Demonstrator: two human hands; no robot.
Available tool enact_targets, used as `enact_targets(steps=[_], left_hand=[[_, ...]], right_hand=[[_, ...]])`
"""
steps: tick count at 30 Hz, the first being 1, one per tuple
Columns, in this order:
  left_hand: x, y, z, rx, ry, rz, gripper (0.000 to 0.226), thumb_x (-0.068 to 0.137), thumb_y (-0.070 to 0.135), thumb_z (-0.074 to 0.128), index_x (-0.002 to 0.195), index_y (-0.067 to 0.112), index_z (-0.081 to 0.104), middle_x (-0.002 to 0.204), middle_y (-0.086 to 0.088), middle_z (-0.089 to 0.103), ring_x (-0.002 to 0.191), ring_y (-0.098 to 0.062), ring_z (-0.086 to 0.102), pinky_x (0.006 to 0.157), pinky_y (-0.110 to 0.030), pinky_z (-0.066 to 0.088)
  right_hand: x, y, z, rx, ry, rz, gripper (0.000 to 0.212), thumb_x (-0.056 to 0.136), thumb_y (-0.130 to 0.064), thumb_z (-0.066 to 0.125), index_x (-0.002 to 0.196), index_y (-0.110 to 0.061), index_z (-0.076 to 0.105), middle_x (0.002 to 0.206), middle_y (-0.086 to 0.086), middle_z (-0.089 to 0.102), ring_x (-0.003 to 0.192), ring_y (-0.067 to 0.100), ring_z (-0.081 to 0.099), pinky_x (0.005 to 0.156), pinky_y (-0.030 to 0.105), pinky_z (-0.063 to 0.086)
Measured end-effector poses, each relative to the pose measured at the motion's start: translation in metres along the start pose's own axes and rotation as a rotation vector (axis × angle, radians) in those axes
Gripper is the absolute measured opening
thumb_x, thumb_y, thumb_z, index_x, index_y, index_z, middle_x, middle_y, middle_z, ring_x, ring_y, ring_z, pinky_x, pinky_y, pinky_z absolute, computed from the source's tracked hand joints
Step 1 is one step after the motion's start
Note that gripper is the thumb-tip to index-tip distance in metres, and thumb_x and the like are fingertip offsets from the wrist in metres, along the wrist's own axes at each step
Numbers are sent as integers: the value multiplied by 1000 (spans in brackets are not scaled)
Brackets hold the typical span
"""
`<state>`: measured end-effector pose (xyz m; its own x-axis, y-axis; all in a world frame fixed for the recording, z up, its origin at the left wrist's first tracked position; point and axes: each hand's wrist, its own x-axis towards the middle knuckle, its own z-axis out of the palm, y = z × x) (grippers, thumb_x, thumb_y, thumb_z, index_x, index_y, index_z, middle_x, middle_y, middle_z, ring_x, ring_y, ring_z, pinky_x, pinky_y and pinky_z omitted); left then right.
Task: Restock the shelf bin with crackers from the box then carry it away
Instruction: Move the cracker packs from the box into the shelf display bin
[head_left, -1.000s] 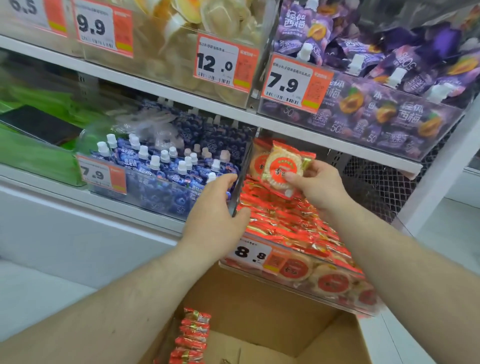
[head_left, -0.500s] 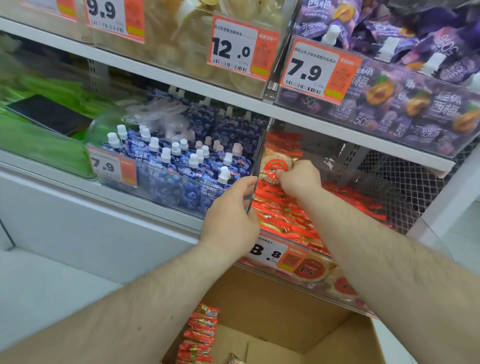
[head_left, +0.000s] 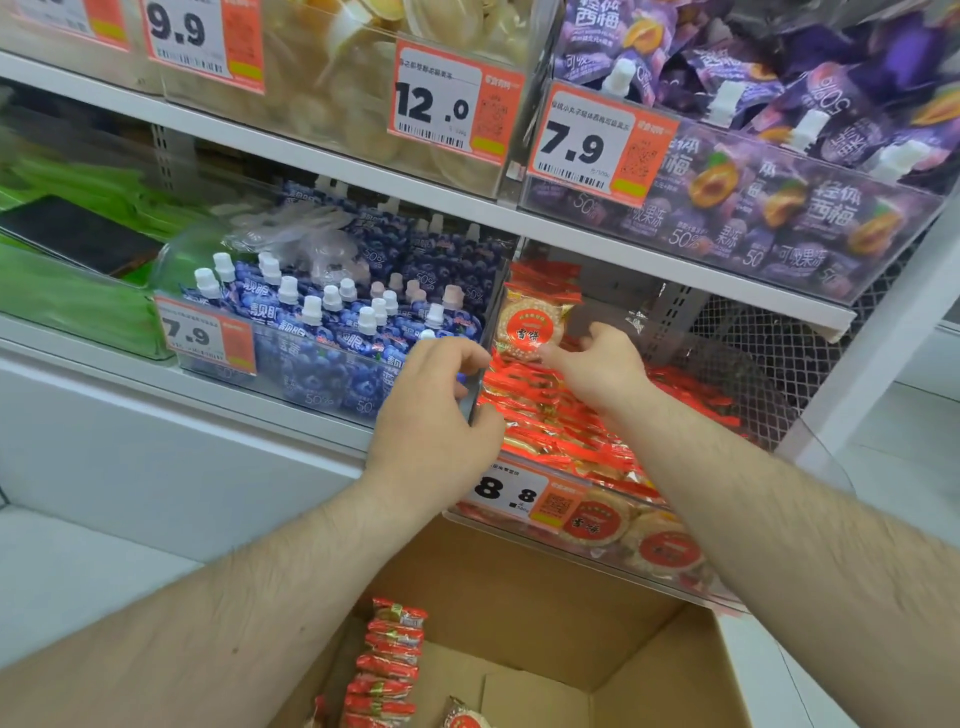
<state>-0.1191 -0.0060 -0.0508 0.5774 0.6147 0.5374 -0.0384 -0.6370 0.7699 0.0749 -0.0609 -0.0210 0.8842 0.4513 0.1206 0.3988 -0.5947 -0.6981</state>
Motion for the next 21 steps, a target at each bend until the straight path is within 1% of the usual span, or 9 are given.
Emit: enact_targets(steps=[3, 6, 7, 9, 11, 13, 15, 18, 21], left_hand=[[-11, 4, -5, -30, -155, 84, 17, 72, 22, 60, 76, 32, 48, 68, 12, 49, 57, -7, 46, 56, -21, 38], [-31, 5, -4, 60, -464, 164, 9, 70, 24, 60, 66, 25, 52, 50, 11, 47, 48, -5, 44, 51, -18, 33], [-38, 1, -1, 106, -554, 167, 5, 70, 26, 58, 66, 24, 55, 50, 11, 47, 49, -5, 46, 52, -20, 35], [-51, -8, 6, 196, -715, 153, 16, 69, 29, 50, 73, 18, 61, 60, 8, 56, 60, -11, 54, 57, -26, 42], [-60, -20, 11, 292, -912, 80, 17, 74, 26, 52, 77, 15, 64, 69, 6, 60, 68, -13, 56, 62, -28, 46], [-65, -31, 11, 415, -1089, -54, 9, 82, 21, 58, 87, 19, 66, 71, 13, 57, 69, -5, 53, 65, -22, 44], [-67, -42, 12, 529, -1198, -126, 15, 87, 22, 59, 100, 24, 65, 76, 19, 53, 79, -6, 55, 73, -20, 46], [-68, -56, 18, 584, -1284, -182, 23, 89, 24, 58, 111, 26, 63, 80, 22, 49, 88, -7, 54, 74, -20, 44], [-68, -68, 26, 588, -1304, -226, 26, 90, 23, 55, 115, 26, 62, 83, 23, 49, 91, -7, 53, 76, -19, 43]], right_hand=[[-34, 5, -6, -26, 205, -199, 55, 83, -38, 67, 132, -15, 53, 117, -2, 64, 114, 24, 57, 98, 41, 45], [-95, 19, -10, -6, 469, -834, 5, 78, -9, 65, 83, -8, 64, 78, 3, 58, 78, 23, 55, 73, 33, 41], [-118, 28, -8, 12, 442, -1016, 3, 76, -3, 64, 74, -3, 63, 71, 7, 57, 70, 24, 51, 68, 34, 38], [-156, 54, 5, 66, 273, -1169, 8, 74, 0, 63, 66, 0, 62, 63, 11, 55, 62, 24, 46, 63, 32, 36], [-179, 91, 27, 67, 75, -1092, 8, 73, -4, 60, 66, -3, 62, 61, 5, 52, 59, 22, 44, 61, 28, 36], [-186, 128, 53, -28, -117, -885, 4, 72, -13, 57, 70, -9, 59, 60, -8, 44, 59, 17, 45, 58, 27, 41], [-177, 163, 84, -201, -327, -648, 3, 73, -17, 55, 75, -15, 56, 63, -13, 43, 62, 17, 50, 60, 30, 46], [-159, 204, 131, -421, -612, -296, 3, 80, -20, 54, 81, -24, 54, 81, -5, 60, 85, 24, 63, 73, 31, 51], [-158, 241, 175, -520, -745, -42, 19, 82, -24, 53, 99, -20, 61, 108, 4, 66, 104, 27, 62, 84, 32, 53]])
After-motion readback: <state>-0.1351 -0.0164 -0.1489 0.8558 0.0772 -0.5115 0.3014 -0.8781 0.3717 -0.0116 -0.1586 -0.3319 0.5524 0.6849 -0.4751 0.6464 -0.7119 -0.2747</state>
